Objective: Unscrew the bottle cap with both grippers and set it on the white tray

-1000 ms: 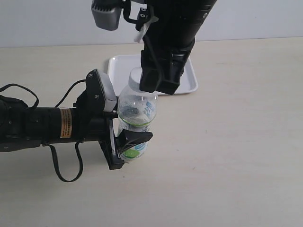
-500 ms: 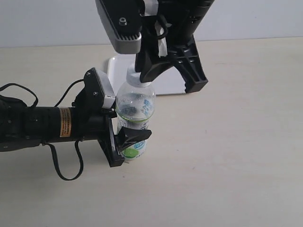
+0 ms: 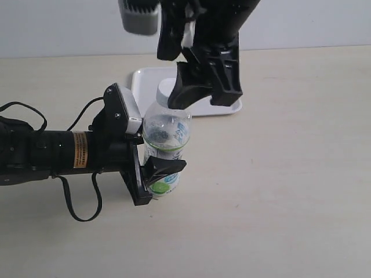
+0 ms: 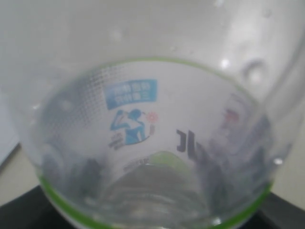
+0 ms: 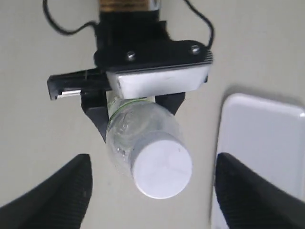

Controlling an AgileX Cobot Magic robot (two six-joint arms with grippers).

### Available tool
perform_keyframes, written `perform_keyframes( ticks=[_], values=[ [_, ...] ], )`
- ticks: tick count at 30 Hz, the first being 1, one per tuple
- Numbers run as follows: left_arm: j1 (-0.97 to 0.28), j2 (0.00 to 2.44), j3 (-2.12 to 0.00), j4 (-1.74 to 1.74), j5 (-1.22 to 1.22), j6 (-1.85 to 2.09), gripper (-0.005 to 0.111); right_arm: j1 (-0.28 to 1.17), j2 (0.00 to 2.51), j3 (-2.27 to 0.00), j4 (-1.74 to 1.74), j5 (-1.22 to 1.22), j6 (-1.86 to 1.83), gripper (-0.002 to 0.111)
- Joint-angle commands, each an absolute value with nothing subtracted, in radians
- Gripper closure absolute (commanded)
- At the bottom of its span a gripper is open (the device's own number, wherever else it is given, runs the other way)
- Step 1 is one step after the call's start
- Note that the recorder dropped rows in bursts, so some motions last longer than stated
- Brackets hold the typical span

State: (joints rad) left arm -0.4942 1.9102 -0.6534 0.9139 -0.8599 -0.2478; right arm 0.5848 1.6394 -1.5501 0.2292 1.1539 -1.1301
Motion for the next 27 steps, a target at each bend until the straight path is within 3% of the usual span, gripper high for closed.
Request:
perform_keyframes(
  ticks=[1, 4, 10, 27],
  values=[
    [-0.500, 1.908, -0.655, 0.933, -0.836, -0.241, 0.107, 0.587, 1.611, -1.554, 0.243, 1.124, -0.753, 0.035],
    [-0.500, 1.908, -0.655, 0.931, -0.836, -0.241, 0.107, 0.587, 1.634, -1.554, 0.244, 1.122, -0.402, 0.035],
    [-0.500, 1.908, -0.655, 0.931, -0.840, -0.241, 0.107, 0.587, 1.680, -1.554, 0.225, 1.086, -0.096, 0.035],
    [-0.500, 1.908, -0.655, 0.928, -0.842, -0.241, 0.107, 0.587, 1.699, -1.554, 0.164, 1.117, -0.084, 0.040]
  ],
)
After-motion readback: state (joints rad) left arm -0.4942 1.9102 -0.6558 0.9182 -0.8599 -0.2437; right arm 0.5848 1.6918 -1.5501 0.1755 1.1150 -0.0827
